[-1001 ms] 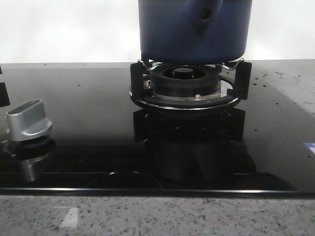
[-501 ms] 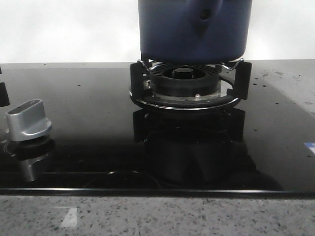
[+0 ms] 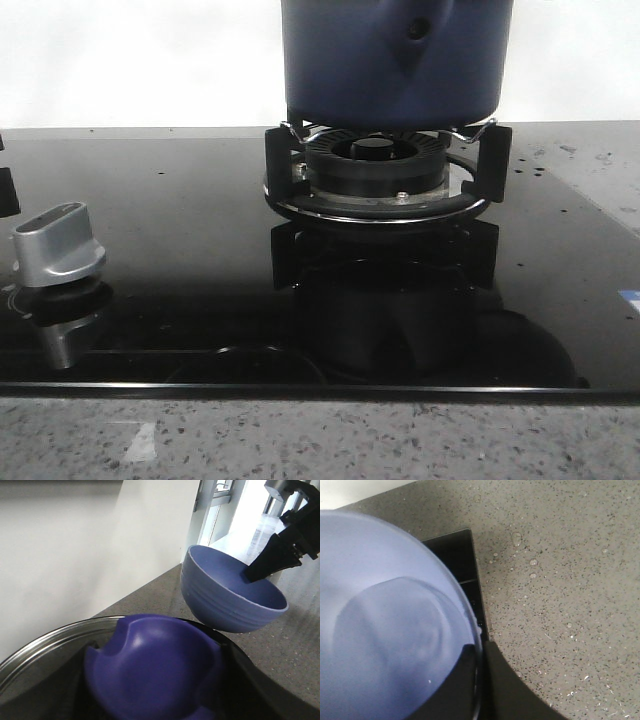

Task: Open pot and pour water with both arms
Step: 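Lift the bowl with the right gripper and carry it toward the pot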

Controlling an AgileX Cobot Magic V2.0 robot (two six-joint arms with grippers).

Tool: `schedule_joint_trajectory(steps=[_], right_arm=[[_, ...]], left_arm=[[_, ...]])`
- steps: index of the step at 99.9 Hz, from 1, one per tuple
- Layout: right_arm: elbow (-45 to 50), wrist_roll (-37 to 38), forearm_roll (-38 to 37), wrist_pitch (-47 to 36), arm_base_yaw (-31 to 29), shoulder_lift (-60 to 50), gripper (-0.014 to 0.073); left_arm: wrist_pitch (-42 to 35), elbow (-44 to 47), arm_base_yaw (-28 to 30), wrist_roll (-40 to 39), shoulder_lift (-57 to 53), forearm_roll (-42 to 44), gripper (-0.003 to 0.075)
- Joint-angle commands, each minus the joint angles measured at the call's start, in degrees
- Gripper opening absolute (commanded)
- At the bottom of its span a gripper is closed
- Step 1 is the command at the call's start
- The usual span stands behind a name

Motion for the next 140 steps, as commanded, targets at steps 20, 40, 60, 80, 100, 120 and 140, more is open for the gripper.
schedule_joint_trajectory(steps=[20, 40, 60, 80, 100, 120, 140], right_arm=[[-5.0, -0.2, -0.3, 1.5, 0.3, -1.4, -0.0062], [-11.1, -0.2, -0.8, 1.5, 4.3, 1.6, -0.0045], [-12.2, 0.3, -3.5, 1.5, 8.6, 4.4, -0.0045], [-12.2, 0.3, -3.7, 1.3, 9.2, 5.9, -0.0046], [-13.4, 0.3, -4.1, 0.1, 9.2, 6.2, -0.0046], [-16.1, 0.3, -7.2, -1.1, 11.1, 6.7, -0.0045], [-18.1, 0.6, -14.9, -2.1, 16.2, 7.8, -0.0046]], left_arm=[[0.3, -1.8, 0.1, -0.3, -2.8, -5.6, 0.0316], [0.1, -1.8, 0.1, -0.3, -2.8, -5.6, 0.0316], [0.1, -1.8, 0.1, -0.3, -2.8, -5.6, 0.0316], [0.1, -1.8, 0.1, -0.3, -2.8, -5.6, 0.0316], [-0.8, -1.8, 0.1, -0.3, -2.8, -5.6, 0.0316], [-1.4, -1.8, 0.1, -0.3, -2.8, -5.6, 0.0316], [-2.0, -1.8, 0.1, -0.3, -2.8, -5.6, 0.0316]])
